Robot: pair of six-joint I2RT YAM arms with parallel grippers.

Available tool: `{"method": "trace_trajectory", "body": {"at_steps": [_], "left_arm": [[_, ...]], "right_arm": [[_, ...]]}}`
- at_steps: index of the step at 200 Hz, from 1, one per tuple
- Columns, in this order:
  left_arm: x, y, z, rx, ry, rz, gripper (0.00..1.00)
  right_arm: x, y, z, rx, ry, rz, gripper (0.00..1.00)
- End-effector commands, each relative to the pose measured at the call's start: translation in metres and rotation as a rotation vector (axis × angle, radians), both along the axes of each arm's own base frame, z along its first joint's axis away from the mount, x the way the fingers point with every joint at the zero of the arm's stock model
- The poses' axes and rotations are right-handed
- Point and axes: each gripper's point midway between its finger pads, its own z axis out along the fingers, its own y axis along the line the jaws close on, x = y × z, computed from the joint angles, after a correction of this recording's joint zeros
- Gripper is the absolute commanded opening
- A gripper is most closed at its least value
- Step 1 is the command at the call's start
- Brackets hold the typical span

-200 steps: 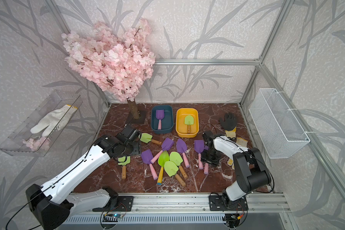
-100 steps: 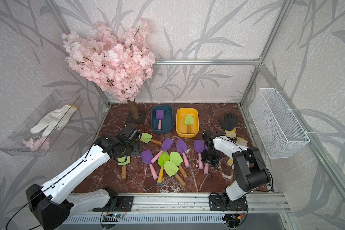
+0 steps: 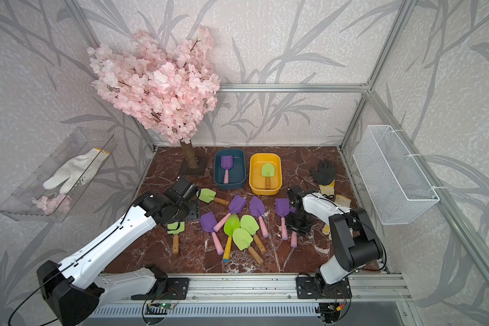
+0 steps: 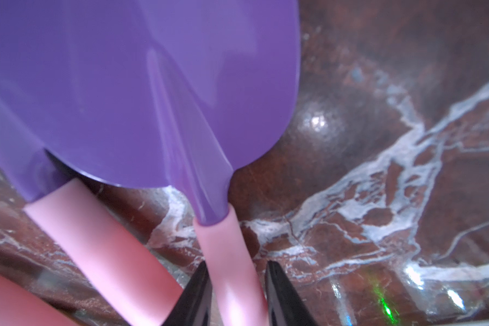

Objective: Sort the small shovels by color and place them into the storage box
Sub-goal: Pick up the shovel from the center of the board, then place the shovel in the storage box.

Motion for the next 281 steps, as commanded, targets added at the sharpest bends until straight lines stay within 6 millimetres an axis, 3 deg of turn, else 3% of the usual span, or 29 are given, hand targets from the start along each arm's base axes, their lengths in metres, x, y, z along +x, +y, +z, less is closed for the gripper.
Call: {"method": "trace_trajectory", "body": {"at_steps": [1,66,147,229,281], "left_arm": [[-0.003,0.001,-0.002,0.008,0.008,-0.003,0.75],[-0.001,-0.001,-0.003,0.006,0.009,-0.010,0.75],[0.004,-0.006,-0.004,-0.001,0.007,-0.021,0.75],[0.006,-0.006,0.009,-0.012,-0.023,-0.024,0.75],[0.007,-0.003,0.025,-0.016,-0.060,-0.020,0.75]], "right_arm": [[-0.001,-0.004,-0.002,-0.013,0.009,-0.006,0.33],[0.002,-0.004,0.004,-0.019,-0.001,-0.005,0.30],[0.019,-0.015,0.042,-0.057,-0.082,0.014,0.27],[0.070,-0.013,0.128,-0.073,-0.285,0.122,0.21],[0.127,0.023,0.180,-0.019,-0.445,0.303,0.18]]}}
